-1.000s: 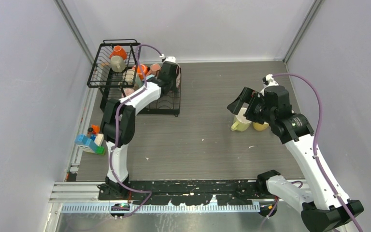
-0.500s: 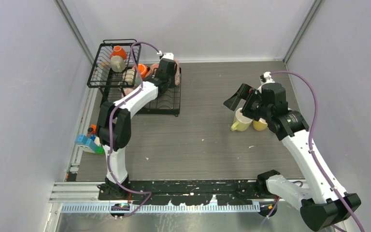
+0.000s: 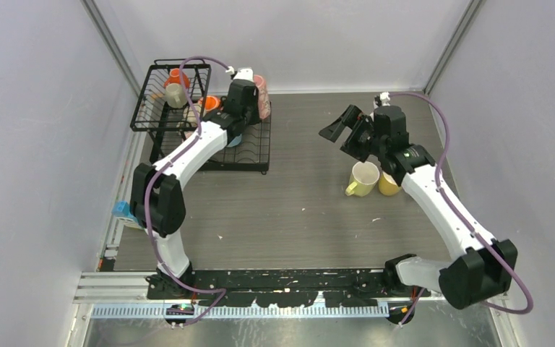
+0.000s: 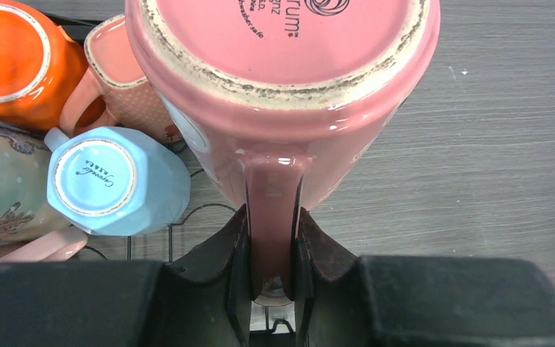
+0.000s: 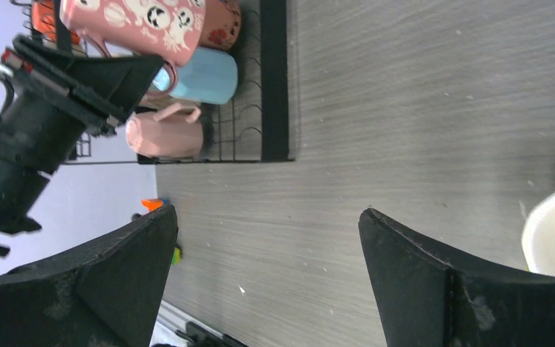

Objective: Unload the cups from the dish rack
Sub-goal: Place the cup at the center of the board.

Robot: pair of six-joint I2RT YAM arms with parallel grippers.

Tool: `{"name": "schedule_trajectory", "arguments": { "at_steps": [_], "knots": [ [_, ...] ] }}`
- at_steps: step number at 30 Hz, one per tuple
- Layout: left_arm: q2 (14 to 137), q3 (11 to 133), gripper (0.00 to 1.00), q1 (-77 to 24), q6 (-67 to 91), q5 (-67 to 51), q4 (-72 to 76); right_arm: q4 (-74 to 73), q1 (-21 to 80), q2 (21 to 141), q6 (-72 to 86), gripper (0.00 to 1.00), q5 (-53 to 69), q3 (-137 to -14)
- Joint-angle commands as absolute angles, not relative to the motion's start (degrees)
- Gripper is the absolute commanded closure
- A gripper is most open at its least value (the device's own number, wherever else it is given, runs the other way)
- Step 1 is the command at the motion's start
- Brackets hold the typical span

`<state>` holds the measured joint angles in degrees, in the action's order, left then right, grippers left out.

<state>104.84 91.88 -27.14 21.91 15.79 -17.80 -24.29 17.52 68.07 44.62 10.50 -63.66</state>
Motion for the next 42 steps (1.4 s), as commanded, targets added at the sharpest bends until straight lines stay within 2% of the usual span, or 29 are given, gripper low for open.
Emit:
{"name": "schedule_trajectory", "arguments": {
  "at_steps": [1, 15, 33, 42],
  "knots": [
    [97.7, 95.8, 1.0, -28.6, 23.2, 15.8, -12.6, -12.4, 17.7, 72.1, 49.8, 0.0, 12.8, -67.6],
    [92.2, 101.3, 1.0, -34.5, 25.4, 13.1, -17.9, 5.3, 18.2, 81.4, 58.4, 0.0, 13.7, -69.5],
    [92.1, 111.9, 1.0, -40.3, 28.9, 10.3, -23.6, 40.6, 18.9, 81.9, 72.8, 0.0, 12.7, -57.9],
    [92.3, 115.1, 1.0, -41.8, 34.0, 8.2, -25.0, 54.0, 19.7, 84.4, 77.3, 0.0, 11.9, -56.5]
  ]
}}
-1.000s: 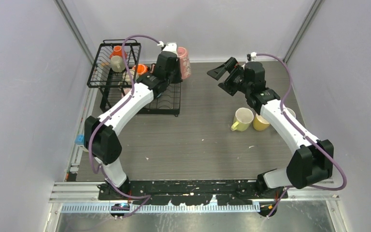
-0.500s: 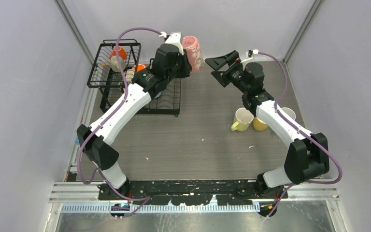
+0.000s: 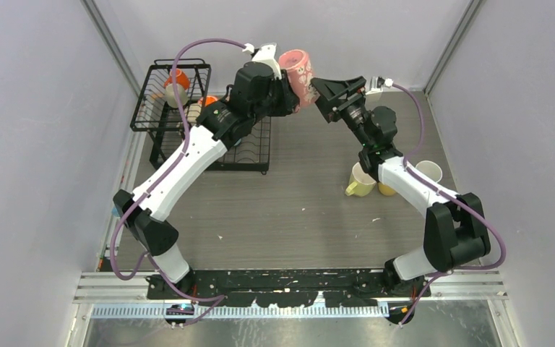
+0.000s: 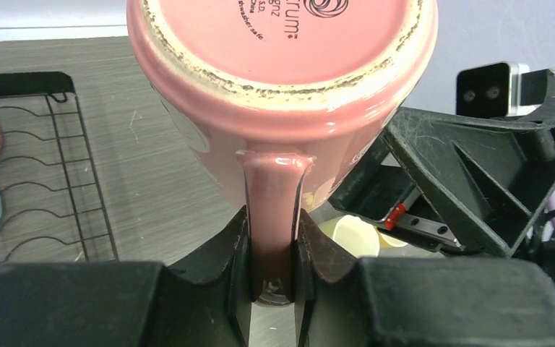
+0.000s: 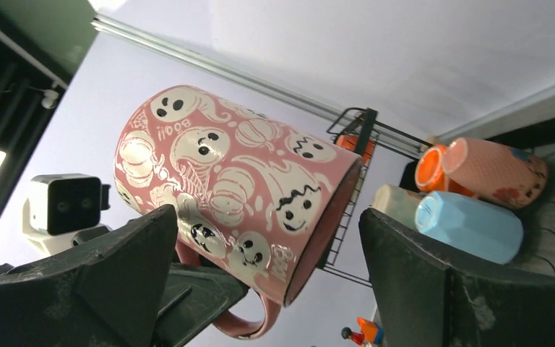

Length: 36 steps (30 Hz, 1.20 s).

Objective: Unload the cups from the dish rack
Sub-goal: Place the cup at the center of the board.

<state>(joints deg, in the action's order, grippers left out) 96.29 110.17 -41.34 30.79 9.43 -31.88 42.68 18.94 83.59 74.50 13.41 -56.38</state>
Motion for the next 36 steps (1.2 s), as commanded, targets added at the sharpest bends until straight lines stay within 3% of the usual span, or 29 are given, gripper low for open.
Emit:
{"name": "schedule_trajectory", "arguments": {
  "at_steps": [1, 10, 15, 20, 36],
  "knots": [
    [92.4, 115.4, 1.0, -41.9, 34.6, 7.9, -25.1, 55.2, 19.9, 84.7, 77.6, 0.0, 12.0, -56.5],
    [92.9, 115.8, 1.0, -42.1, 39.1, 4.5, -24.5, 65.2, 21.2, 85.6, 79.5, 0.03, 11.3, -56.3],
    [92.0, 114.9, 1.0, -42.1, 42.6, 2.5, -23.5, 70.4, 21.2, 86.4, 81.5, 0.13, 11.1, -56.0],
    [92.0, 115.7, 1.0, -42.1, 46.2, 0.3, -24.1, 73.0, 21.2, 86.7, 82.5, 0.29, 11.4, -56.3],
    [90.9, 112.0, 1.0, -41.6, 54.2, -3.9, -21.8, 72.1, 21.2, 82.7, 81.6, 0.99, 10.7, -54.8]
  ]
}}
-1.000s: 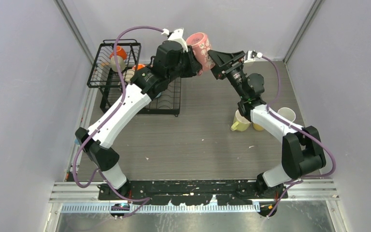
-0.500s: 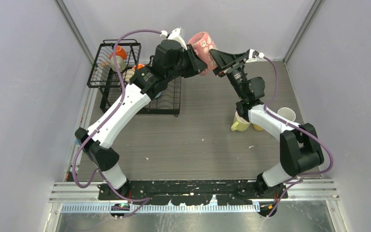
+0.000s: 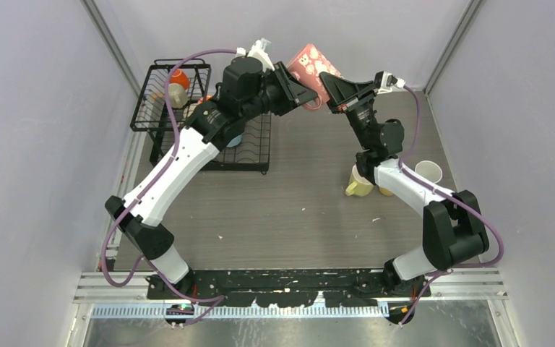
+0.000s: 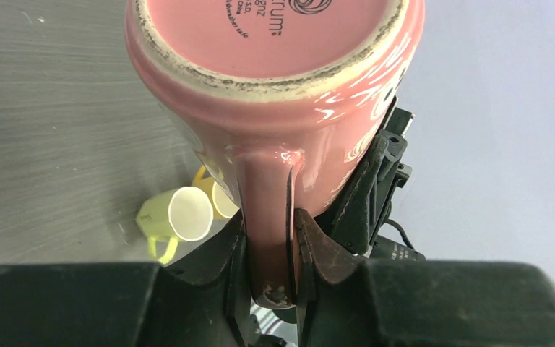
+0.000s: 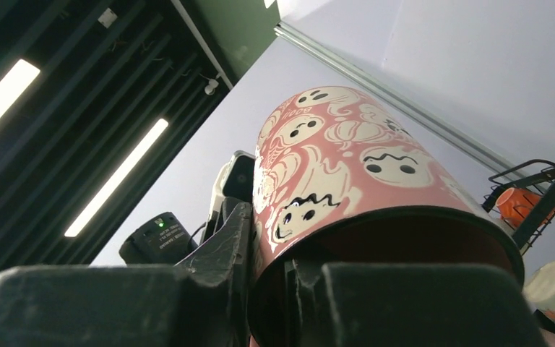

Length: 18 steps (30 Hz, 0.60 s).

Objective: Unload the cups from the dish rack
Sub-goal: Place the cup at the center of the board.

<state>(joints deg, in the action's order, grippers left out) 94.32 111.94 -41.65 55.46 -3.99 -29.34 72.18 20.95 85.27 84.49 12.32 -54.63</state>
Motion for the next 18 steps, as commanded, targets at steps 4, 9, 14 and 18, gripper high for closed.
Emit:
{"name": "schedule_trajectory", "arguments": {
  "at_steps": [4, 9, 14, 18],
  "knots": [
    [90.3, 109.7, 0.99, -41.1, 58.5, -6.2, -19.9, 70.6, 21.2, 81.8, 80.8, 0.99, 10.6, -55.5],
    [88.9, 104.8, 0.8, -41.1, 63.1, -8.0, -15.3, 68.6, 21.3, 80.5, 79.1, 0.99, 10.1, -55.9],
    [88.0, 101.8, 0.6, -41.2, 65.6, -9.1, -13.3, 67.4, 21.2, 79.6, 78.0, 0.99, 9.3, -55.9],
    [86.8, 98.6, 0.49, -41.1, 67.2, -9.6, -11.3, 66.0, 21.2, 78.9, 77.5, 0.99, 8.6, -56.0]
  ]
}}
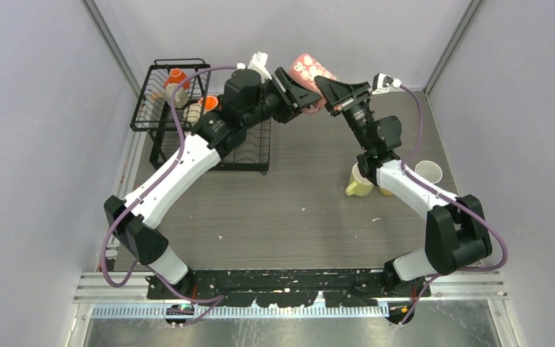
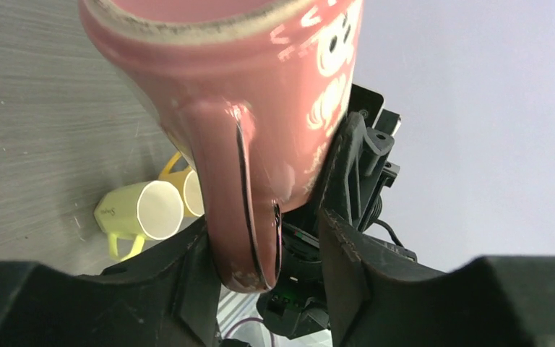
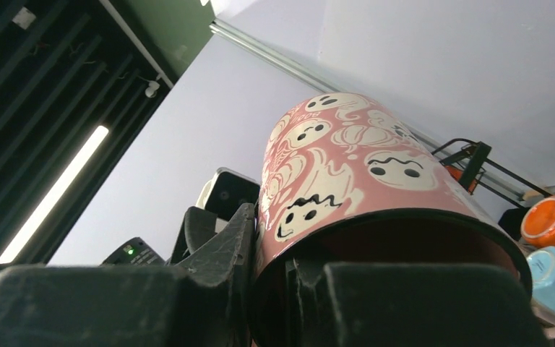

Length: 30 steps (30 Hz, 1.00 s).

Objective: Unload the cups from the dish rack
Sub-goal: Place the cup at the center of the board.

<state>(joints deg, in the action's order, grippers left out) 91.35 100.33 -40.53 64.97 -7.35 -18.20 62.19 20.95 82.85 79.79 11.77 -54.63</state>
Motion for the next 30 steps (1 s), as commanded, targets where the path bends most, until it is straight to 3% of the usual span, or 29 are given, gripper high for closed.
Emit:
{"name": "schedule_trajectory", "arguments": {
  "at_steps": [1, 13, 20, 30],
  "knots": [
    [86.4, 97.9, 0.48, -41.1, 67.4, -9.5, -11.3, 65.2, 21.3, 78.5, 77.2, 0.99, 8.5, -56.1],
    [80.0, 88.1, 0.22, -41.0, 65.1, -7.3, -11.4, 48.0, 21.6, 72.2, 70.3, 0.99, 4.9, -57.6],
    [75.3, 83.9, 0.04, -41.0, 59.6, -6.6, -14.7, 26.0, 21.8, 68.1, 62.6, 0.99, 4.1, -62.0],
    [68.6, 79.9, 0.0, -41.0, 50.3, -7.0, -22.3, -11.3, 21.8, 66.4, 50.3, 0.99, 3.7, -75.3]
  ]
}}
